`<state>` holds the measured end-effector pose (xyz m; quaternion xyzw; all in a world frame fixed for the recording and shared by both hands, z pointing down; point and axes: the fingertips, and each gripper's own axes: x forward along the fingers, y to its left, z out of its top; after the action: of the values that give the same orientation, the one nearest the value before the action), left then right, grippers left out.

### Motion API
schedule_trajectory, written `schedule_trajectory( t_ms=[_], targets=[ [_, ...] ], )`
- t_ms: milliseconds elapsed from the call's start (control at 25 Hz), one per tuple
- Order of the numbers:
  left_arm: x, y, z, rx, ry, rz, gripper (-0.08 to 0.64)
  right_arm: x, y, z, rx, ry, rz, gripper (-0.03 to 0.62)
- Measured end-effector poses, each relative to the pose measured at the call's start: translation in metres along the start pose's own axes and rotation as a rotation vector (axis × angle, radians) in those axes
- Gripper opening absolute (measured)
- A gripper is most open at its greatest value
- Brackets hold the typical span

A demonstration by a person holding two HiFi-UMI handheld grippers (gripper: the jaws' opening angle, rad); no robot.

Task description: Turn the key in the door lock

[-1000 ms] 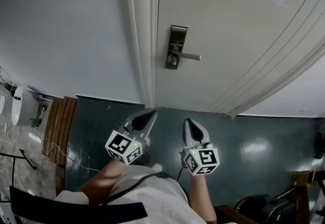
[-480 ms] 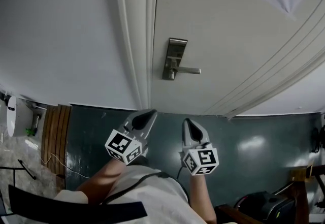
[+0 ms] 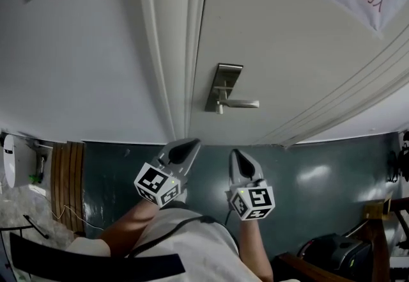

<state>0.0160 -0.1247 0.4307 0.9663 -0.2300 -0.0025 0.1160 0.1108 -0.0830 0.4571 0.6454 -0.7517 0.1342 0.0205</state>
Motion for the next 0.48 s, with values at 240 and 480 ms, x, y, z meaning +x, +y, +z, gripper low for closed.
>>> schedule_trajectory(
  t_ms=[240, 480],
  targets=[
    [0.009, 0.034, 0.007, -0.01, 0.007, -0.033, 0.005, 0.037, 0.007, 0.007, -0.001, 0.006, -0.02, 0.009],
    [0.015, 0.06, 0.012, -0.01, 0.006, -0.049, 0.005, 0.062, 0.008, 0.006, 0.046, 0.009, -0.028, 0.009]
  ],
)
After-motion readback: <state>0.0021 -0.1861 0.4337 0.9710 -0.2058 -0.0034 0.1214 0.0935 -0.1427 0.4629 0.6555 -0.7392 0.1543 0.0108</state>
